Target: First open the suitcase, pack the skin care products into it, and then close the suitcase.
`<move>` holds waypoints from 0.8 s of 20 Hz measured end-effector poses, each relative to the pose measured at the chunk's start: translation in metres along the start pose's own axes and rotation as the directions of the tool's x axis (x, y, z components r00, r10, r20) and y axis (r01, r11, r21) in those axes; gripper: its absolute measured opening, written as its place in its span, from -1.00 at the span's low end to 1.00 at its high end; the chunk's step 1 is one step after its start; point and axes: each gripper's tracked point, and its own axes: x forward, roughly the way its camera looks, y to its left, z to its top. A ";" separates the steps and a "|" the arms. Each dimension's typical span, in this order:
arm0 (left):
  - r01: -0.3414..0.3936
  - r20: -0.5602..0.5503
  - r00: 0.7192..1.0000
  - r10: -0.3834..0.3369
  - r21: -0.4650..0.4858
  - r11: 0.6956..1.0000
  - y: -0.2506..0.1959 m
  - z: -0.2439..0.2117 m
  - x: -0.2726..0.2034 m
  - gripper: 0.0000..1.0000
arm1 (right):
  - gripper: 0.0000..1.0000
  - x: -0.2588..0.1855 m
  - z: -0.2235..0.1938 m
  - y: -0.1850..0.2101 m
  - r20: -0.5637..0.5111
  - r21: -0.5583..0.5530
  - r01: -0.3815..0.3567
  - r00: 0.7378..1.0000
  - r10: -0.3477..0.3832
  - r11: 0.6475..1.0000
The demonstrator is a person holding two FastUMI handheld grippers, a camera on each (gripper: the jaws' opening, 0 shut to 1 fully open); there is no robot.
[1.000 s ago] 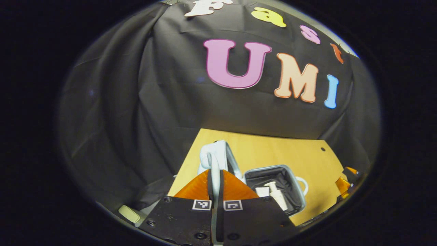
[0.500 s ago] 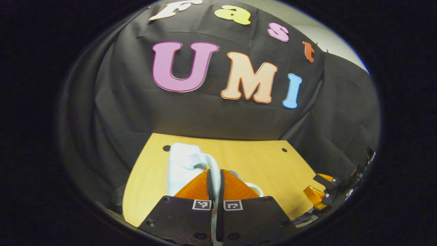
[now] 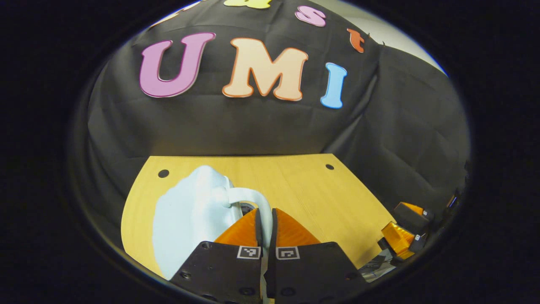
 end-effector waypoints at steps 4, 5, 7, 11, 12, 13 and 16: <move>-0.001 -0.045 0.999 0.002 0.021 1.000 -0.019 -0.031 0.032 -1.00 | 0.90 -0.013 -0.006 -0.028 -0.013 0.003 0.042 0.999 -0.042 0.999; -0.005 -0.052 0.999 0.006 0.025 1.000 -0.023 -0.038 0.038 -1.00 | 0.90 -0.016 -0.006 -0.035 -0.014 0.002 0.051 0.999 -0.051 0.999; -0.016 -0.068 0.998 0.018 0.032 0.999 -0.028 -0.052 0.051 -1.00 | 0.90 -0.020 -0.008 -0.048 -0.020 -0.004 0.067 0.998 -0.067 0.998; -0.045 -0.115 0.992 0.048 0.030 0.999 -0.036 -0.089 0.077 -1.00 | 0.90 -0.030 -0.011 -0.066 -0.032 -0.007 0.091 0.995 -0.091 0.996; -0.053 -0.127 0.990 0.058 0.038 0.998 -0.037 -0.099 0.082 -1.00 | 0.90 -0.032 -0.012 -0.071 -0.032 -0.006 0.096 0.995 -0.096 0.995; -0.060 -0.138 0.988 0.066 0.049 0.997 -0.039 -0.109 0.086 -1.00 | 0.90 -0.034 -0.011 -0.075 -0.035 -0.002 0.100 0.994 -0.100 0.995; -0.053 -0.162 0.985 0.060 0.052 0.997 -0.052 -0.136 0.098 -0.89 | 0.89 -0.036 -0.011 -0.085 -0.036 0.010 0.108 0.994 -0.108 0.994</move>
